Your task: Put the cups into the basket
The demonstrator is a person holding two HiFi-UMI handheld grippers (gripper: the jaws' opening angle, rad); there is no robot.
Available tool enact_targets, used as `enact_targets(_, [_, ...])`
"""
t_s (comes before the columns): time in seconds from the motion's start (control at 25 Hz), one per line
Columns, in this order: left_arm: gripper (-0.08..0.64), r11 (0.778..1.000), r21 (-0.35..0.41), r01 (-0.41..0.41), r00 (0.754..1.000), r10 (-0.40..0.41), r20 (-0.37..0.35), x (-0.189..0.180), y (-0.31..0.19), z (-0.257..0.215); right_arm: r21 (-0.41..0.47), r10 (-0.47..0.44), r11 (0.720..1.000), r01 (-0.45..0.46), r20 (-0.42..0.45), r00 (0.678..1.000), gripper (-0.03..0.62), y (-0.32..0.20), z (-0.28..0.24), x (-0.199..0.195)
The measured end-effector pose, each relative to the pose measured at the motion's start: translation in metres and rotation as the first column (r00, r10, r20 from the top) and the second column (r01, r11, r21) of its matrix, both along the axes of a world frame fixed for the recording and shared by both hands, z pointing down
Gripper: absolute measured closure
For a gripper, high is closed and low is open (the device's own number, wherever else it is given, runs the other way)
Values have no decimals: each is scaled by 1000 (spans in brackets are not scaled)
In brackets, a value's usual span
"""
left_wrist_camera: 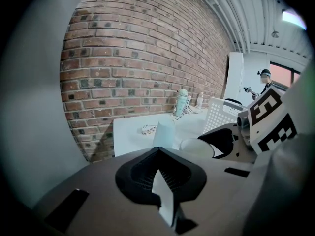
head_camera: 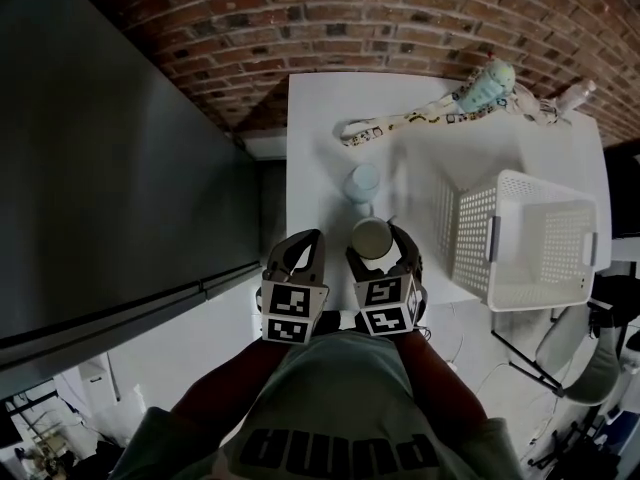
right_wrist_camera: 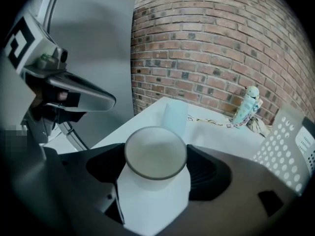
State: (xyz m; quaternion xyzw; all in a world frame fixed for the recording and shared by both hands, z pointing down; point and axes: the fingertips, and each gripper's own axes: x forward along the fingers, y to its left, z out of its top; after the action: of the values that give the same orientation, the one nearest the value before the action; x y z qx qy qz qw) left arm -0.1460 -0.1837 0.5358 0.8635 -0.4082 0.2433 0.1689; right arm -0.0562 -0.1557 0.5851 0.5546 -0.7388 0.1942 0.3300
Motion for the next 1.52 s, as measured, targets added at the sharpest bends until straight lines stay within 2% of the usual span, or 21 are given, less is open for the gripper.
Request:
enact_targets(0.36, [557,1000,19,-19,998,20,-52,-1,4,-25,90,41,995,-46,51,998,210,6,-68,-4])
enact_targets(0.64, [557,997,38,-70,992,74,-105,9,12,-53,139,102,984,-113,81,991,210,13,-118,5])
enact_targets(0.84, [557,996,61,-72,989,79,-126,22,16,-77,183,98,976,-115,103,990,210,20,-152,14])
enact_targets(1.16, [557,987,108,-118,979,134,-152,93,29,-118,239,73,966,-100,117,990,210,32,-196,63])
enact_targets(1.52, [557,979,128,-159,971,179,-162,180,38,-136,296,119,943,-150,123,985,210,50,-232,159])
